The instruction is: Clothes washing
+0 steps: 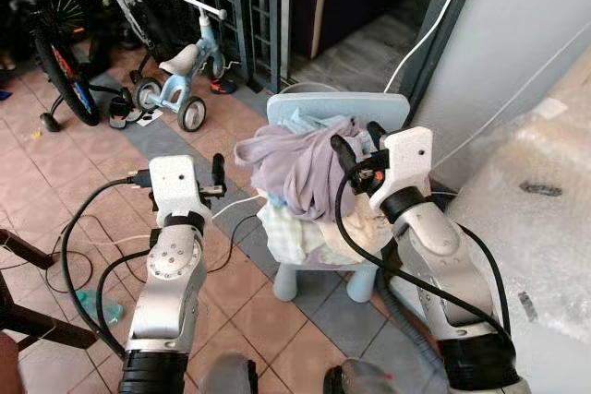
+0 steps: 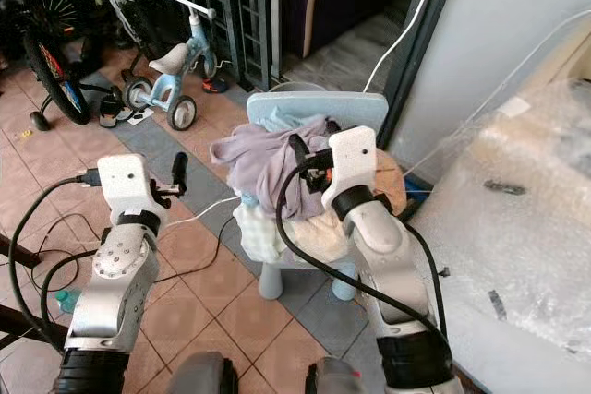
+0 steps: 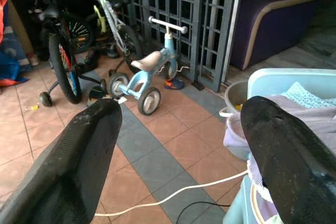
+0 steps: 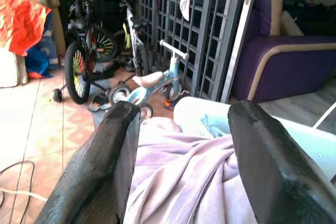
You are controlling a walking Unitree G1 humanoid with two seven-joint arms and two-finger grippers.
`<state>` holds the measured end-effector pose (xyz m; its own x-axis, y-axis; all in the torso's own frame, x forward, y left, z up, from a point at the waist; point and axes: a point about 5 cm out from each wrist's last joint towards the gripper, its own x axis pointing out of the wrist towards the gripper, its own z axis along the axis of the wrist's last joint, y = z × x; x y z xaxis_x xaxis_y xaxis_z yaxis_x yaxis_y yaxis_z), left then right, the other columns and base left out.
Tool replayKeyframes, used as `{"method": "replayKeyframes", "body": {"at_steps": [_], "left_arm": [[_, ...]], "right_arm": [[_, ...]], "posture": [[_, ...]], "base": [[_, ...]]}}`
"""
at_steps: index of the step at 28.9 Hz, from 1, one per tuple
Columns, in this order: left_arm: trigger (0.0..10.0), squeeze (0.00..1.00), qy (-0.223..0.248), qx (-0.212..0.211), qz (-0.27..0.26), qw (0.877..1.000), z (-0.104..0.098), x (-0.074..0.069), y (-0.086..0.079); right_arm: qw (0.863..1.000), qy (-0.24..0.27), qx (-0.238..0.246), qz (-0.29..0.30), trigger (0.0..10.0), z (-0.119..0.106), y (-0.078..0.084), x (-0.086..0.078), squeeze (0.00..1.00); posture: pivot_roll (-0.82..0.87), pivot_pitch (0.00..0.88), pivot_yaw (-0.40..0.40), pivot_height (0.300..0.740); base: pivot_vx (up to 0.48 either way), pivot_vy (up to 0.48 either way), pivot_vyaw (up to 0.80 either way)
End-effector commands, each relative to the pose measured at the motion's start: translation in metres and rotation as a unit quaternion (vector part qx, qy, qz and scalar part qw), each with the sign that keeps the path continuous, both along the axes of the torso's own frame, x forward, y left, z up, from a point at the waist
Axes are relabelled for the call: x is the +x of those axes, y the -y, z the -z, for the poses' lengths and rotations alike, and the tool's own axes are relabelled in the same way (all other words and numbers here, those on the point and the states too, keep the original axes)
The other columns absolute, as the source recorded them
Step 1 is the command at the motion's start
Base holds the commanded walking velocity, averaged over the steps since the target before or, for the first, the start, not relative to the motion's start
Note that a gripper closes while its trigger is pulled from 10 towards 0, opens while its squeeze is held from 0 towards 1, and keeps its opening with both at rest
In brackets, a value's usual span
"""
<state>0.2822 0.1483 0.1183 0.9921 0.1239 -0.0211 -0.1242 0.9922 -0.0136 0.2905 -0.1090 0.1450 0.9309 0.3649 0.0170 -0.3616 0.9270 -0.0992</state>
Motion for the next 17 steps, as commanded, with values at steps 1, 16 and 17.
{"method": "replayKeyframes", "body": {"at_steps": [1, 16, 17], "left_arm": [[10.0, 0.0, 0.016, 0.001, 0.006, 1.0, -0.007, 0.003, 0.004], [10.0, 0.0, 0.009, 0.005, 0.004, 1.0, -0.004, -0.013, -0.009], [10.0, 0.0, 0.008, 0.006, 0.004, 1.0, -0.004, -0.016, -0.011]], "right_arm": [[0.997, -0.057, -0.033, 0.031, 10.0, 0.022, 0.012, 0.001, 0.0], [0.993, -0.1, -0.046, 0.039, 10.0, 0.037, 0.005, 0.001, 0.0], [0.993, -0.099, -0.051, 0.038, 10.0, 0.038, 0.005, 0.001, 0.0]], "posture": [[0.01, 0.105, 0.049, 0.74], [0.02, 0.165, 0.043, 0.74], [0.02, 0.172, 0.042, 0.74]], "base": [[0.0, 0.0, 0.0], [0.228, 0.0, 0.0], [0.48, 0.0, 0.0]]}}
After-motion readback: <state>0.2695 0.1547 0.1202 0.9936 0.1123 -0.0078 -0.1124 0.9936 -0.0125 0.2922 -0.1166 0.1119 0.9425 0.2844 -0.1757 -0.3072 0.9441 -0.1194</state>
